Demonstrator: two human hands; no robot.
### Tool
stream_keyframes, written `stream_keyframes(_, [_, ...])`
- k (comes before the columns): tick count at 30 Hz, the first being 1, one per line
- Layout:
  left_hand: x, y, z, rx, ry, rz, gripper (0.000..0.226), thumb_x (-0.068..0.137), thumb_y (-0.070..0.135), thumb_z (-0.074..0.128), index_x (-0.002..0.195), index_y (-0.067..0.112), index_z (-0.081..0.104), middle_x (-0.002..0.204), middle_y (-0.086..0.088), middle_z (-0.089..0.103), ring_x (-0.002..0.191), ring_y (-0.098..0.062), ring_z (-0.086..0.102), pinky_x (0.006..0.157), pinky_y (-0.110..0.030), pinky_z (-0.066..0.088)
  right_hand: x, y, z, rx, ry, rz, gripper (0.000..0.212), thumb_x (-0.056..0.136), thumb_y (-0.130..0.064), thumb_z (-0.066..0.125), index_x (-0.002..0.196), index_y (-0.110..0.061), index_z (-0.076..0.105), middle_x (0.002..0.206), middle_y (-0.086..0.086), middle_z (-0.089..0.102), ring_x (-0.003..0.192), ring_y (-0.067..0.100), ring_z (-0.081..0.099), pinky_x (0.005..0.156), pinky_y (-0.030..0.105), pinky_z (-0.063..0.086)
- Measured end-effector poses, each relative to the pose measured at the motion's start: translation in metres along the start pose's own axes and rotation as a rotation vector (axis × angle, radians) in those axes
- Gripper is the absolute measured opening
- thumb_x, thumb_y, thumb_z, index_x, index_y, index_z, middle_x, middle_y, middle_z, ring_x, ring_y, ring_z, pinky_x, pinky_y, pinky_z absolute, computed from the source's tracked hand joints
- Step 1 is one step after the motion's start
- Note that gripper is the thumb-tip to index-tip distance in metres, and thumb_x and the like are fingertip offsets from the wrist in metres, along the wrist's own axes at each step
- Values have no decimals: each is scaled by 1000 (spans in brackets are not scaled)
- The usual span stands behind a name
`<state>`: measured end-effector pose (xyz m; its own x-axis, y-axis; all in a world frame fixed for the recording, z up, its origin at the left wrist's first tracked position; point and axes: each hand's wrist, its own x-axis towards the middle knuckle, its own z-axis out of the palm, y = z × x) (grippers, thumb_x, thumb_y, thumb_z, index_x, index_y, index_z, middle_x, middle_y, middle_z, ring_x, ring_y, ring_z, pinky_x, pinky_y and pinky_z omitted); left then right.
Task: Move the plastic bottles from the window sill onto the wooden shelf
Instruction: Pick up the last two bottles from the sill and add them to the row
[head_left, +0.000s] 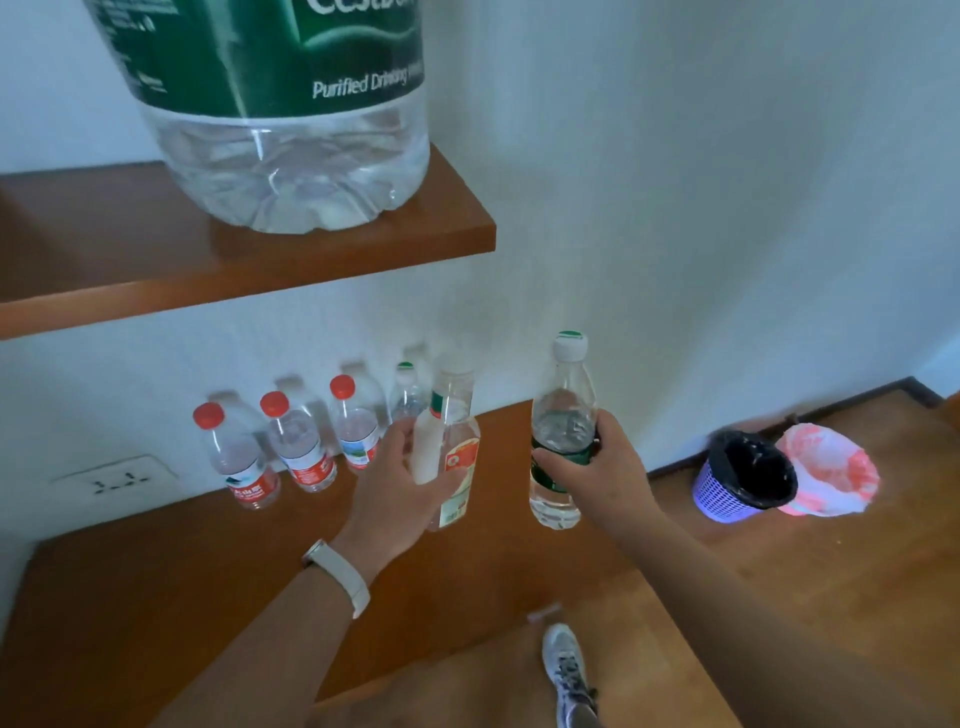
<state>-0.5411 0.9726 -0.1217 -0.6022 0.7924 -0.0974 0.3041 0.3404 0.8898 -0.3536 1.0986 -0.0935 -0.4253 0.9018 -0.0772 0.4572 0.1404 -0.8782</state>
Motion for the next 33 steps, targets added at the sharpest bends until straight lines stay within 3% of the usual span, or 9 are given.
stream_keyframes(6, [45, 25, 45, 18, 106, -107, 56, 80, 32, 80, 124, 31, 45, 121, 11, 60, 112, -16, 60, 97, -47, 53, 78, 21, -24, -4, -124, -32, 44, 75, -34, 82, 103, -34, 48, 93, -15, 60, 78, -3, 58, 63, 14, 44])
stream_keyframes(10, [69, 41, 76, 55, 160, -147, 55, 82, 30, 78, 123, 31, 41, 120, 9, 57, 111, -14, 57, 99, -41, 51, 128, 42, -37, 46, -192, -22, 50, 73, -36, 82, 110, -36, 49, 99, -16, 61, 86, 0, 60, 70, 19, 48])
stream_keyframes(20, [89, 41, 104, 89, 282, -237, 56, 78, 32, 81, 122, 30, 45, 117, 14, 60, 105, -10, 62, 91, -33, 55, 189, 70, -26, 70, -395, -60, 51, 72, -32, 83, 111, -34, 50, 97, -10, 63, 84, 5, 64, 66, 17, 51])
stream_keyframes(26, [105, 20, 120, 49, 317, -302, 55, 78, 28, 81, 119, 29, 45, 108, 18, 58, 96, 0, 59, 70, -13, 47, 209, 79, 1, 10, -450, -95, 52, 73, -34, 83, 112, -37, 49, 96, -16, 62, 83, -4, 61, 61, 8, 46])
stream_keyframes(30, [118, -1, 137, 18, 340, -339, 53, 77, 31, 81, 115, 35, 43, 105, 17, 60, 96, -1, 62, 74, -13, 48, 221, 87, 16, -18, -423, -97, 55, 76, -22, 83, 119, -25, 48, 89, -16, 60, 75, -18, 57, 55, 4, 43])
stream_keyframes(33, [132, -17, 147, 17, 354, -356, 54, 77, 42, 79, 119, 32, 46, 106, 14, 62, 94, -4, 63, 80, -27, 55, 233, 99, 26, -45, -428, -96, 56, 78, -18, 82, 122, -20, 48, 87, -18, 57, 71, -23, 54, 54, 2, 40])
